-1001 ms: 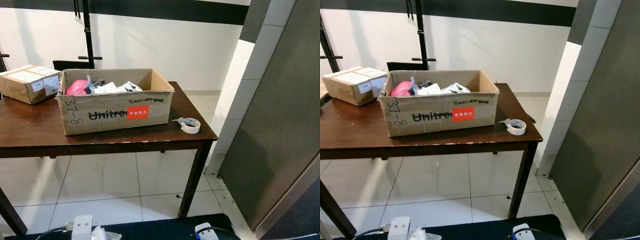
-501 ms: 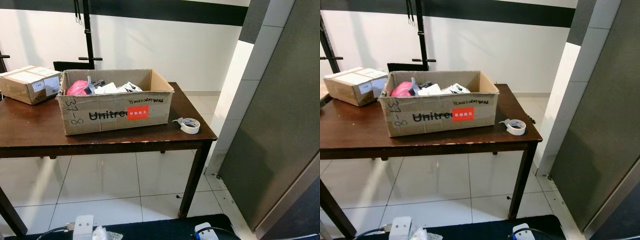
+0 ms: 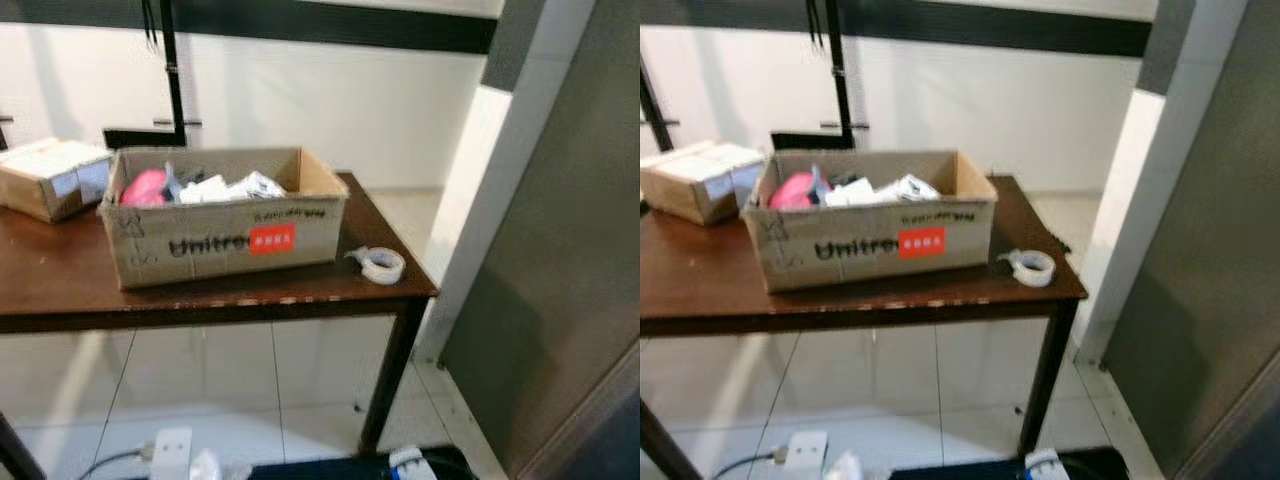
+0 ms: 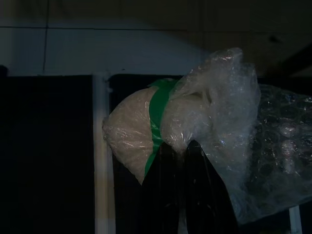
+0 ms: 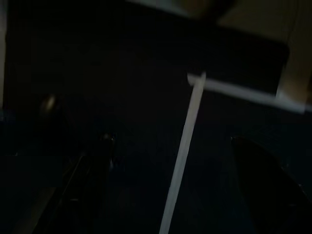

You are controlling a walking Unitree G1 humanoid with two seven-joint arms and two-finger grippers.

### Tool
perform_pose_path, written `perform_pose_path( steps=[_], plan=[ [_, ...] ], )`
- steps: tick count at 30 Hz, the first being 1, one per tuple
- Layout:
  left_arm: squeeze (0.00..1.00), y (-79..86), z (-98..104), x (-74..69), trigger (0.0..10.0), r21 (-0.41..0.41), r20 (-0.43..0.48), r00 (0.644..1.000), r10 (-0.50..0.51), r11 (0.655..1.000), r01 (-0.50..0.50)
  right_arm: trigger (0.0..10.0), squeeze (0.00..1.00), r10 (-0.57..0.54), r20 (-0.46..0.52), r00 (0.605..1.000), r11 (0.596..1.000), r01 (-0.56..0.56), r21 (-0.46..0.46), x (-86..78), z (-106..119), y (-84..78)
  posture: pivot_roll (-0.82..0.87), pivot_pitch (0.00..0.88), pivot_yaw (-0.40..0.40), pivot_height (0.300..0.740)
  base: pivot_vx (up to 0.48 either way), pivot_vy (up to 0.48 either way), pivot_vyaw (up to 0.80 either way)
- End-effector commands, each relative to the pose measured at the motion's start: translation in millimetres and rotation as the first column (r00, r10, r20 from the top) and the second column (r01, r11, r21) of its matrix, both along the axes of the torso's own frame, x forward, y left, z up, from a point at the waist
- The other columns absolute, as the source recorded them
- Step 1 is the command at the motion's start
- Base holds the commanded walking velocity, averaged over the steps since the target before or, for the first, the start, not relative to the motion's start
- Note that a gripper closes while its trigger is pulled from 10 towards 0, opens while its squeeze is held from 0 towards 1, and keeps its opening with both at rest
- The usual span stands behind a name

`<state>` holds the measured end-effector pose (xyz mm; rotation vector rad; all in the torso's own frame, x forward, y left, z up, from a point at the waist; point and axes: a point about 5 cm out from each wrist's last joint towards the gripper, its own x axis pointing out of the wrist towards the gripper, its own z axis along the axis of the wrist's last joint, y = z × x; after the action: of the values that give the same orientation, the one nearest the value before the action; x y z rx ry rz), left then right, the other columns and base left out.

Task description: Picking trash to rubbish bin

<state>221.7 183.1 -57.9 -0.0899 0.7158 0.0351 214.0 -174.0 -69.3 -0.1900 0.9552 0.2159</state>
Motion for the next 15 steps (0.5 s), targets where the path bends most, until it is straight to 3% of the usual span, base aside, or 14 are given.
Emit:
perform_pose_path(
  steps=[1,15],
  plan=[
    [0.0,3.1,1.4,0.8,10.0,0.006,0.013,1.0,0.007,1.0,-0.007,10.0,0.0,0.009,-0.005,1.0,1.0,-0.009,0.004,-1.4,-1.2,4.0,0.05,0.0,-0.072,0.74,0.409,0.0,0.0],
    [0.0,5.5,0.4,-2.2,10.0,0.007,0.018,1.0,0.015,1.0,-0.015,10.0,0.0,0.018,-0.011,1.0,1.0,-0.018,0.002,-3.0,-2.0,4.0,0.07,0.0,-0.081,0.74,0.4,0.0,0.0]
  ],
)
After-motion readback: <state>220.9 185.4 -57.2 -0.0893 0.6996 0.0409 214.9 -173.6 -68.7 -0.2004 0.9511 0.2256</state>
